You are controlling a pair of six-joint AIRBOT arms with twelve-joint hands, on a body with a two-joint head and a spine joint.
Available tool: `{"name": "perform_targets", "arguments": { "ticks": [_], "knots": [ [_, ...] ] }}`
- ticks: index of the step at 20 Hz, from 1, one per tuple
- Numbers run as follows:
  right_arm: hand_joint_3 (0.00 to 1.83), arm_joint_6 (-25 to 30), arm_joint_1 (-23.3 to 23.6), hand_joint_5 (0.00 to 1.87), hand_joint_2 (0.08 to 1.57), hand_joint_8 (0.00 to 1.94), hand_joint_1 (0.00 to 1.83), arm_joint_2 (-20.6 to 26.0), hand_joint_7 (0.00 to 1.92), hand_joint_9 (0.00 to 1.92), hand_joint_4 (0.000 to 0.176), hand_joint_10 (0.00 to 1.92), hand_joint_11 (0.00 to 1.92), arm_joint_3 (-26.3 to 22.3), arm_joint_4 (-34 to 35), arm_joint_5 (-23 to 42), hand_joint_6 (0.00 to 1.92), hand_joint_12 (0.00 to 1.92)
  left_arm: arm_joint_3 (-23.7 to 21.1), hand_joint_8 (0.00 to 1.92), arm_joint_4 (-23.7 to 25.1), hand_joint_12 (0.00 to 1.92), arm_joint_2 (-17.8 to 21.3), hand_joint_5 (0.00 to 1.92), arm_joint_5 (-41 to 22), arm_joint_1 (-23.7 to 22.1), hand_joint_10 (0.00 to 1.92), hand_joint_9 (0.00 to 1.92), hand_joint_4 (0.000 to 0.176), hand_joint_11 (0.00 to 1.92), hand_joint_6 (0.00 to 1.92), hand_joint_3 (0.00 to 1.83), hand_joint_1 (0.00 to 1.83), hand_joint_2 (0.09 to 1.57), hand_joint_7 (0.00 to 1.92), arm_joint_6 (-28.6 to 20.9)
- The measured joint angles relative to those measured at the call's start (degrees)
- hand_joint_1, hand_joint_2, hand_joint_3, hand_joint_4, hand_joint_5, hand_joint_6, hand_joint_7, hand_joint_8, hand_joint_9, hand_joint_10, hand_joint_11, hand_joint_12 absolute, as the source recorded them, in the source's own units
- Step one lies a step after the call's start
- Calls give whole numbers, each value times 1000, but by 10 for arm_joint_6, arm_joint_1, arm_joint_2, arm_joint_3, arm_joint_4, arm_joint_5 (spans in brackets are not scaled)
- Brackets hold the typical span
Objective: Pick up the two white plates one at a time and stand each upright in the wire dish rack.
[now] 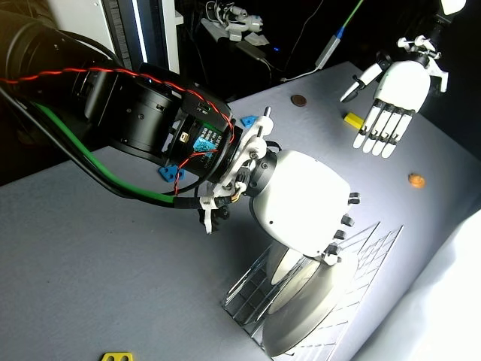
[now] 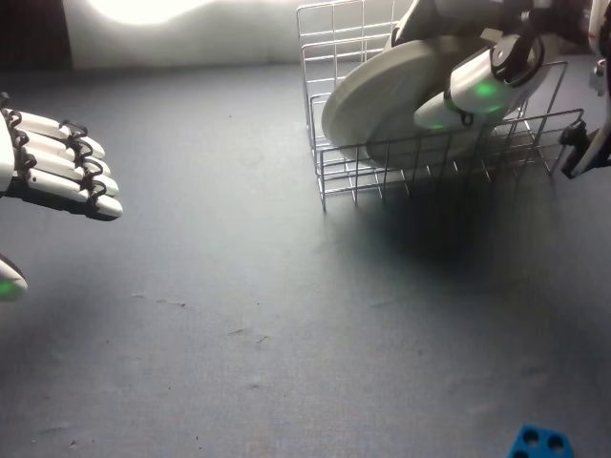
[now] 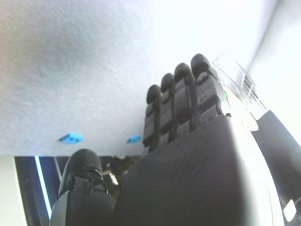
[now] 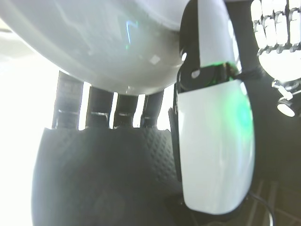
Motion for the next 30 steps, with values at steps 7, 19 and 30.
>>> {"name": "perform_targets", "arguments": {
  "ticks": [7,19,30],
  "knots": [
    [2,1,-8,1089,1076,801,1237,-1,1058,1177,10,2,701,1,-2,11,872,908,1,1,0,140,0,167,0,0,0,110,0,0,0,0,0,1171,148,0],
    [0,4,-12,821,1193,0,1094,-2,894,849,0,0,292,1,-9,17,1214,1077,1,5,0,169,0,186,0,0,5,126,0,0,5,1,0,1175,166,0],
    [0,3,-14,721,919,0,1114,-2,735,690,0,0,166,1,-13,23,1,1136,1,0,0,207,0,207,0,1,0,138,0,0,0,2,0,1180,171,0]
  ]
}}
